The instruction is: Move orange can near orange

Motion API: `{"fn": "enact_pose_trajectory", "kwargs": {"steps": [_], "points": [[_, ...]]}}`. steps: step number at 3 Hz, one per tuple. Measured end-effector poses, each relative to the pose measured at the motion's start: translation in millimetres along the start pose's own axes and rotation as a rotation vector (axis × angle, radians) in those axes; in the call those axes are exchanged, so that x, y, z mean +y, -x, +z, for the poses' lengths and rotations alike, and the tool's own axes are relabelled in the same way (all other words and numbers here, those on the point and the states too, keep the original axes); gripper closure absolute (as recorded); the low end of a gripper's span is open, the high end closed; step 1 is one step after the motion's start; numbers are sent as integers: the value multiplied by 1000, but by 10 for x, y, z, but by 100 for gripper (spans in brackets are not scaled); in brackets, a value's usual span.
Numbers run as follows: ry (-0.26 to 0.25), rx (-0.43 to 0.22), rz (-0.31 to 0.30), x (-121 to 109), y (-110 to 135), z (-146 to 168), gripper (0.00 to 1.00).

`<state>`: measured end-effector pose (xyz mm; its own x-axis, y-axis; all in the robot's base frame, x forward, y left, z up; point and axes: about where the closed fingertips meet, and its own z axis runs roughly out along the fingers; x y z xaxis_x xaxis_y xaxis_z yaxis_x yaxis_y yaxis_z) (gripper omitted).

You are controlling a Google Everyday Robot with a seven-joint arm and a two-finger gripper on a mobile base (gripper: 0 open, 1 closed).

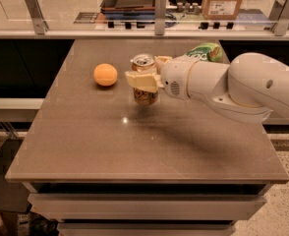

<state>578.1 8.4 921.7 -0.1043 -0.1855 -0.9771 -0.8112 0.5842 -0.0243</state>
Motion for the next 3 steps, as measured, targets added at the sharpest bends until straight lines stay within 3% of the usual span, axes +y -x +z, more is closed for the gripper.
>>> {"fn": "enact_pose_trajectory", "kwargs": {"steps": [3], "points": [[-10,-46,-10,-237,-43,625,100]]}}
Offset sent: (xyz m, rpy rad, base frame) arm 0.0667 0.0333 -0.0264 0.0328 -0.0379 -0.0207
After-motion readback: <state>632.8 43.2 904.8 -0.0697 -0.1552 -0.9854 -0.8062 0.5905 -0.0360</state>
